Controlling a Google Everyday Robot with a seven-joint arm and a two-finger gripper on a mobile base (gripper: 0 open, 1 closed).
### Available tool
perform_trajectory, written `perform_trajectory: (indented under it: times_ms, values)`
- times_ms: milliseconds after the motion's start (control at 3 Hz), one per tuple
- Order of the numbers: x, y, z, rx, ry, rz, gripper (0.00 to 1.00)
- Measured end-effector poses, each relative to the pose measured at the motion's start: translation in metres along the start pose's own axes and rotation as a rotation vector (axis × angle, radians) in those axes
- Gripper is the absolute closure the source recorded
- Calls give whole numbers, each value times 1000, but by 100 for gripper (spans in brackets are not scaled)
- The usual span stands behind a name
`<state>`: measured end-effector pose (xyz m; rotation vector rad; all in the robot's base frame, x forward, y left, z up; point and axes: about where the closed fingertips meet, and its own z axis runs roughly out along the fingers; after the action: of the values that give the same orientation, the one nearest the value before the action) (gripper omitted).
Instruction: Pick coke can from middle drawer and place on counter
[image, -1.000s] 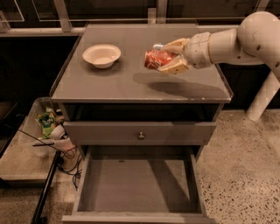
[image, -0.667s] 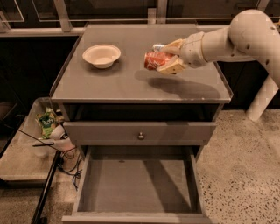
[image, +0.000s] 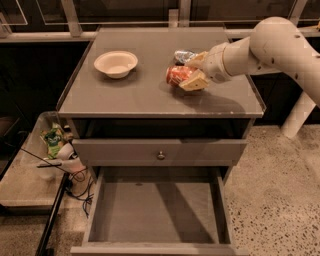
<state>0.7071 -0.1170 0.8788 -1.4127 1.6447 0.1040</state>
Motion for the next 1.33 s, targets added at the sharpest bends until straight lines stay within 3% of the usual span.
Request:
perform_trajectory:
  times_ms: [333, 667, 1333]
  values:
    - [6, 4, 3, -2, 15, 32, 100]
    - [6, 4, 3, -2, 15, 32, 82]
    - [6, 4, 3, -2, 14, 32, 35]
